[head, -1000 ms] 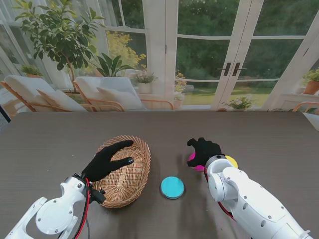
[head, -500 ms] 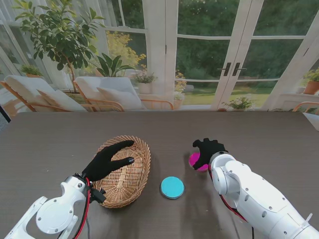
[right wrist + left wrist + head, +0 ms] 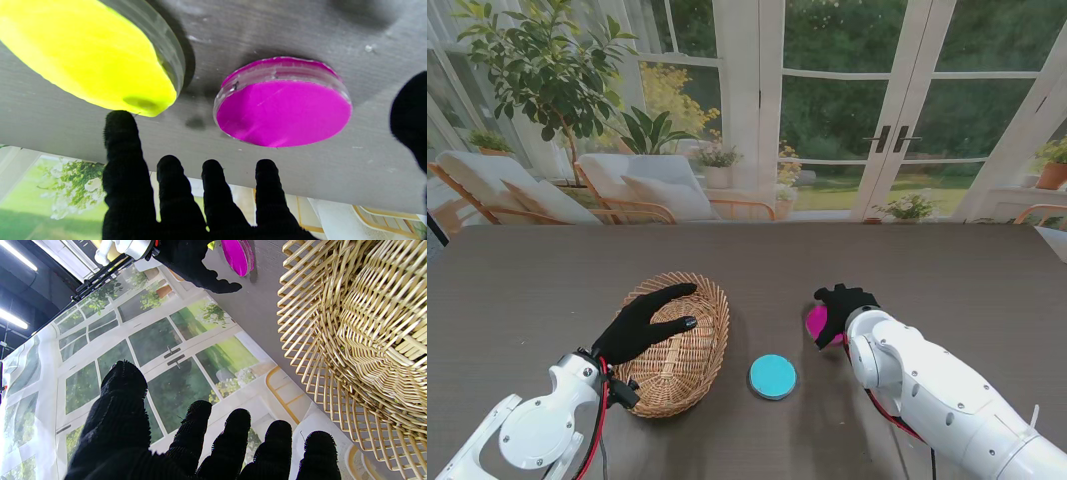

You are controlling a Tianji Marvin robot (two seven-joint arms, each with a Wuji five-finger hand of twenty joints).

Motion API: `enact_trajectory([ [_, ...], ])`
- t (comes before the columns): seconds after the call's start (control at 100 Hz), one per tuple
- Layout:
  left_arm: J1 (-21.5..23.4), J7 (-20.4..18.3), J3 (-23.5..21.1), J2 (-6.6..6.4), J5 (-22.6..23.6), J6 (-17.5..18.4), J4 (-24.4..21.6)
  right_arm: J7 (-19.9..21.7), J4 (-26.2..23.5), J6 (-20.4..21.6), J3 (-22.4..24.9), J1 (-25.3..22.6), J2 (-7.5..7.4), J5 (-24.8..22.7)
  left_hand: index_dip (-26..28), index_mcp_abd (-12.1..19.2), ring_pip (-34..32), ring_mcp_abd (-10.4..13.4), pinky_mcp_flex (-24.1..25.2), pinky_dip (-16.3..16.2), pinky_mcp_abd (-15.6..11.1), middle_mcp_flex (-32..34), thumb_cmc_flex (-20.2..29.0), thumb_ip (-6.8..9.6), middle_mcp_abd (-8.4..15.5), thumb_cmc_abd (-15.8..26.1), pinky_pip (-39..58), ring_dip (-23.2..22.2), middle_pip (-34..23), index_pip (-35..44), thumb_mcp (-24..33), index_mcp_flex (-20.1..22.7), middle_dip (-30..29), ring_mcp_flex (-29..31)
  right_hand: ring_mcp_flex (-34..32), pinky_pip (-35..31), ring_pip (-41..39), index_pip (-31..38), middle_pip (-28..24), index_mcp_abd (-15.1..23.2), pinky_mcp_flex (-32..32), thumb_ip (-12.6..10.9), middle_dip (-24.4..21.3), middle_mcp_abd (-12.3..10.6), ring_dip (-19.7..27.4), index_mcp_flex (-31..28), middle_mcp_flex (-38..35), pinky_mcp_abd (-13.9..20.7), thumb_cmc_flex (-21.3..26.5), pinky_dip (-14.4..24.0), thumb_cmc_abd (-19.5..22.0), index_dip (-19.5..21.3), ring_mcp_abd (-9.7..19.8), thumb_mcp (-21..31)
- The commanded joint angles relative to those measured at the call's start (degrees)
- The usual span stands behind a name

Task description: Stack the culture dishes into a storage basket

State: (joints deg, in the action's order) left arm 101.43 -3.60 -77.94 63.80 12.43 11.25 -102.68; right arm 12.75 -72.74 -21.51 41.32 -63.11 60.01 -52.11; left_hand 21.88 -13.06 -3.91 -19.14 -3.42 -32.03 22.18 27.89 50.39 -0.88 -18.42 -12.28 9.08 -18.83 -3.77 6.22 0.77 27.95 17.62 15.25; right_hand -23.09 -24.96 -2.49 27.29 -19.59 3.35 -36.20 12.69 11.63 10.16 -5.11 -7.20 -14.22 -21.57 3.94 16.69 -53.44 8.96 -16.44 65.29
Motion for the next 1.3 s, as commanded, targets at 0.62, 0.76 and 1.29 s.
enact_trajectory([
  [0.62,0.12,-1.33,0.01,0.04,-0.33,-0.15,-0.07,-4.0,5.54,-1.66,-5.73,2.83,1.5,1.82,0.53,-0.32,-1.07,-0.52,-0.85,-0.92,-0.71,1.0,-1.04,0.86,0.03,2.44,1.35,-1.0,-0.2,0.37,-1.06,1.34,0.73,2.08,-14.1,-25.08,-21.93,14.41,-8.1,0.56,16.98,2.64,3.62,0.25,-17.43,1.82,-1.63,-2.94,-0.5,16.82,-16.24,2.36,0.84,9.87],
  [0.76,0.05,-1.36,0.03,0.04,-0.42,-0.1,0.01,-5.27,5.84,-1.5,-5.43,2.27,1.68,1.8,0.59,-0.35,-1.11,-0.62,-0.92,-1.08,-0.65,0.97,-1.01,0.86,0.04,2.44,1.47,-1.12,-0.19,0.42,-1.05,1.51,0.74,2.16,-15.54,-27.4,-26.56,15.76,-12.29,1.35,15.43,2.68,5.24,0.65,-19.39,0.6,-2.73,-2.7,0.97,16.51,-18.5,3.66,1.54,10.69],
  [1.29,-0.12,-1.92,0.11,-0.04,-1.0,-0.2,0.16,-12.5,11.04,-0.85,-7.09,2.21,3.82,5.58,0.73,-0.26,-1.35,-0.82,-1.16,-1.55,-0.56,1.03,-1.09,0.87,0.01,2.58,1.69,-1.49,-0.2,0.57,-1.06,2.07,0.77,2.71,-24.94,-32.9,-32.76,22.41,-19.4,2.29,6.22,1.15,8.12,2.49,-21.65,-8.06,-15.62,-3.08,9.31,14.96,-22.05,7.85,2.2,12.89],
])
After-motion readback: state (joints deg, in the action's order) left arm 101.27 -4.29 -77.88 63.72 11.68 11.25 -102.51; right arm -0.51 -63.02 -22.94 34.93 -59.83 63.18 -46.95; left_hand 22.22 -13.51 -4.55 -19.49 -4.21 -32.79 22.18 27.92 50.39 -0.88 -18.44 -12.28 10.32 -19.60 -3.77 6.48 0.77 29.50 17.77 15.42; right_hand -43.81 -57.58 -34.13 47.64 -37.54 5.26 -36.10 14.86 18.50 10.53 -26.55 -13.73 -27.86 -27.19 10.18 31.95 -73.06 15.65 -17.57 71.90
